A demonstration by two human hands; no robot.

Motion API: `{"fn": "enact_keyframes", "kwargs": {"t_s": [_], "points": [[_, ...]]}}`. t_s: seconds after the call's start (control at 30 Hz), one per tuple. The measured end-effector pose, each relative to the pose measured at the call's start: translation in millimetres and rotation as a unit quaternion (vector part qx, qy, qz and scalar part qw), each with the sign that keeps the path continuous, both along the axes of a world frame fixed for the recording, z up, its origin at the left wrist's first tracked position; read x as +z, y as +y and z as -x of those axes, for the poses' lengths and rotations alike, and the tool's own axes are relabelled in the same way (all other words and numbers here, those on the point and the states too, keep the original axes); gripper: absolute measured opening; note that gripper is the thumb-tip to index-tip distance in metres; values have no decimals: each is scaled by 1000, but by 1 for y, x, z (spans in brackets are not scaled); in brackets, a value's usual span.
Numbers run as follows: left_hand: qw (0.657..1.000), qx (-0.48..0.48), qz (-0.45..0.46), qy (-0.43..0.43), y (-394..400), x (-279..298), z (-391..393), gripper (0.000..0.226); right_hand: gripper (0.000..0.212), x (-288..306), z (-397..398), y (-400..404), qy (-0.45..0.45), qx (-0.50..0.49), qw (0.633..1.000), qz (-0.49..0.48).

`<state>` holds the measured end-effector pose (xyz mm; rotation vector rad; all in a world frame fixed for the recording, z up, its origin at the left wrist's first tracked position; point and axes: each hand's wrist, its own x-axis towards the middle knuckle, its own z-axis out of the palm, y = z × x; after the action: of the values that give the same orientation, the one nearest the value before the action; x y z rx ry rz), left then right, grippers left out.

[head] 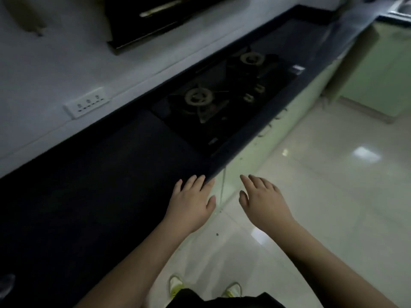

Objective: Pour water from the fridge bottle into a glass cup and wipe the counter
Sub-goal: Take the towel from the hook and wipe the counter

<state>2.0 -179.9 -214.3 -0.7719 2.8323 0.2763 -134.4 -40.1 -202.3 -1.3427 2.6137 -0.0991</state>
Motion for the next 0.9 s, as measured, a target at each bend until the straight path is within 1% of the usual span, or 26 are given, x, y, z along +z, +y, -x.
{"fn": "enact_keyframes", "kwargs": {"t_s": [0.1,0.17,0.23,0.37,0.43,0.5,0.57,0.73,0.8,0.87,0.9], "points": [[999,-53,-10,1,27,6,43,58,51,5,17,41,-3,-56,998,9],[995,-104,0,-1,46,8,69,61,51,5,26,69,-2,-105,994,16],[989,-148,8,0,59,9,90,63,55,4,32,93,-3,-148,989,21],[977,-214,9,11,82,11,132,84,56,3,45,137,-3,-222,975,8],[971,-237,1,17,91,10,151,81,61,3,55,154,-1,-244,970,5],[965,-263,2,14,97,9,170,70,71,4,66,170,-6,-262,965,-6],[960,-279,0,13,100,7,186,67,78,4,77,180,-9,-287,958,-9],[951,-310,-3,13,96,1,229,63,82,2,103,172,-6,-329,944,-23],[945,-326,6,16,91,1,245,60,79,3,115,160,-18,-342,939,-28],[939,-344,11,22,85,2,263,57,62,4,130,147,-26,-348,937,-34],[936,-351,11,22,82,3,271,56,57,5,137,143,-25,-349,936,-36]]}}
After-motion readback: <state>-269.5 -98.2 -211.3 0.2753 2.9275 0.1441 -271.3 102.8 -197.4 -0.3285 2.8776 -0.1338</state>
